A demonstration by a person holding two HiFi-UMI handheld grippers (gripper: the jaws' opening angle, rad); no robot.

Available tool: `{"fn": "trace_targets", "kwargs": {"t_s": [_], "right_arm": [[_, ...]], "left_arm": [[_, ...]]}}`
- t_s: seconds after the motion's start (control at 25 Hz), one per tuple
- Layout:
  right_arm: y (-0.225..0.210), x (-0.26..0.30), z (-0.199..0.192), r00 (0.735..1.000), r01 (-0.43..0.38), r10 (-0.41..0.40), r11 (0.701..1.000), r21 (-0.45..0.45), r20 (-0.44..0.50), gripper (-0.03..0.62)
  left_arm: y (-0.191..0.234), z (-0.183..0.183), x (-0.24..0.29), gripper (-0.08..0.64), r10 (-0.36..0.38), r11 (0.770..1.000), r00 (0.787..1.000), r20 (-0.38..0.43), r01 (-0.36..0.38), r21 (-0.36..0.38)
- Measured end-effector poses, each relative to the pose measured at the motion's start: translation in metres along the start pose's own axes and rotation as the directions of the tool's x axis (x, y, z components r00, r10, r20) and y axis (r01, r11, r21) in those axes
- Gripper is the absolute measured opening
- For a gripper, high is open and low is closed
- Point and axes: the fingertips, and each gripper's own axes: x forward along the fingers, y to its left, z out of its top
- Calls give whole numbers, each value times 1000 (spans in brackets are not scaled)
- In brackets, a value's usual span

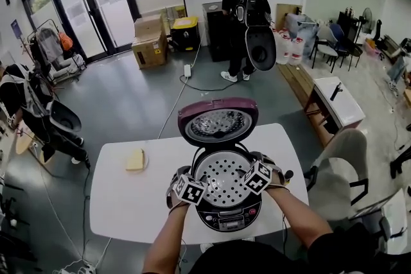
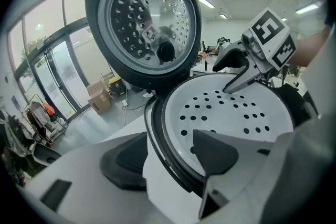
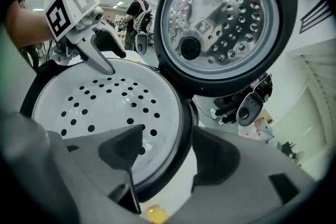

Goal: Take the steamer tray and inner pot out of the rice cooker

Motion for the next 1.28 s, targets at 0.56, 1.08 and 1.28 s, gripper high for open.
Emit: {"fn": "trace_targets", "kwargs": {"t_s": [0.56,1.08,1.28], "right_arm": [[-2,-1,2,996,83,-83,996,-11,37,117],[-16,-24,25,976,161,-159,987,1,151,81],[-30,-52,38,960,195,-190,981,-3,204,78]], "left_arm": [[-2,4,-5,130,64,997,997,46,-67,49],[4,20,-24,44,131,990,987,98,-135,40],[3,38,-43,41,160,986,978,133,-165,30]]}}
